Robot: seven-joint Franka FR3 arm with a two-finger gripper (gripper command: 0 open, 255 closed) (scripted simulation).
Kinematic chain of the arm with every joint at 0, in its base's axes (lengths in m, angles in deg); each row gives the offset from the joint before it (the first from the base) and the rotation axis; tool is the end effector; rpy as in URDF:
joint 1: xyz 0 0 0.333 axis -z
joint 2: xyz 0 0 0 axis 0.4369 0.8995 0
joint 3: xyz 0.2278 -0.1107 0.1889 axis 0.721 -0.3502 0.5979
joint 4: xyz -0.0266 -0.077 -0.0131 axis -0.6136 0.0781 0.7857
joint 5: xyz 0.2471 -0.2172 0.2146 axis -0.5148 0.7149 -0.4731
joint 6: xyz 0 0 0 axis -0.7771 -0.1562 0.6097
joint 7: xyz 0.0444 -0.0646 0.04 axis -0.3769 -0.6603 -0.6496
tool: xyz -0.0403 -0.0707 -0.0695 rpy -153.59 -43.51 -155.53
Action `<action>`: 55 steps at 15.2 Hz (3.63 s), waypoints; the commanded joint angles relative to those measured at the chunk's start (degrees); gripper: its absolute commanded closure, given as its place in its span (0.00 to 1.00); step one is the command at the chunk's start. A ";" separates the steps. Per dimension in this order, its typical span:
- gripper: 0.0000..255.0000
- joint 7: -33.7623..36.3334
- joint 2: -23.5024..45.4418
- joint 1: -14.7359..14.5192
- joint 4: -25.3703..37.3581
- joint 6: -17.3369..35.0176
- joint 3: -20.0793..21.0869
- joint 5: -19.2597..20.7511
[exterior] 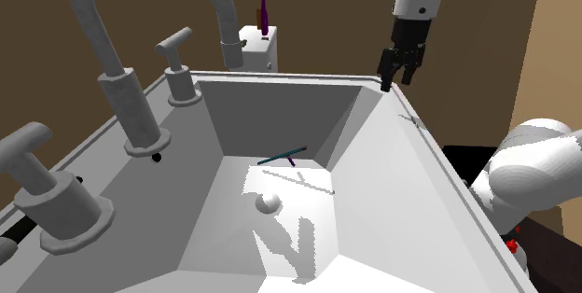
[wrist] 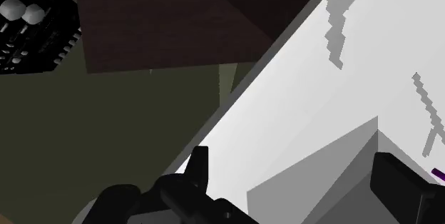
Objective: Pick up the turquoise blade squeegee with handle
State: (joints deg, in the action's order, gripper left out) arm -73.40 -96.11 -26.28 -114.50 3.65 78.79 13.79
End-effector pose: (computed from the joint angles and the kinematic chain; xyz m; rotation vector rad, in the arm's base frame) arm 0.3153 0.0134 0.5428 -3.0462 0.1312 0.1384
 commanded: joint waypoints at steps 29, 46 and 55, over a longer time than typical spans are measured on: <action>0.00 14.84 48.64 -12.83 20.93 19.69 24.68 15.74; 1.00 15.65 50.08 -12.92 19.69 22.14 24.59 16.57; 1.00 13.73 46.74 -12.70 23.11 15.90 24.79 14.67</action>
State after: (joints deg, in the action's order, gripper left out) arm -59.50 -48.96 -38.97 -91.78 20.33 103.53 28.70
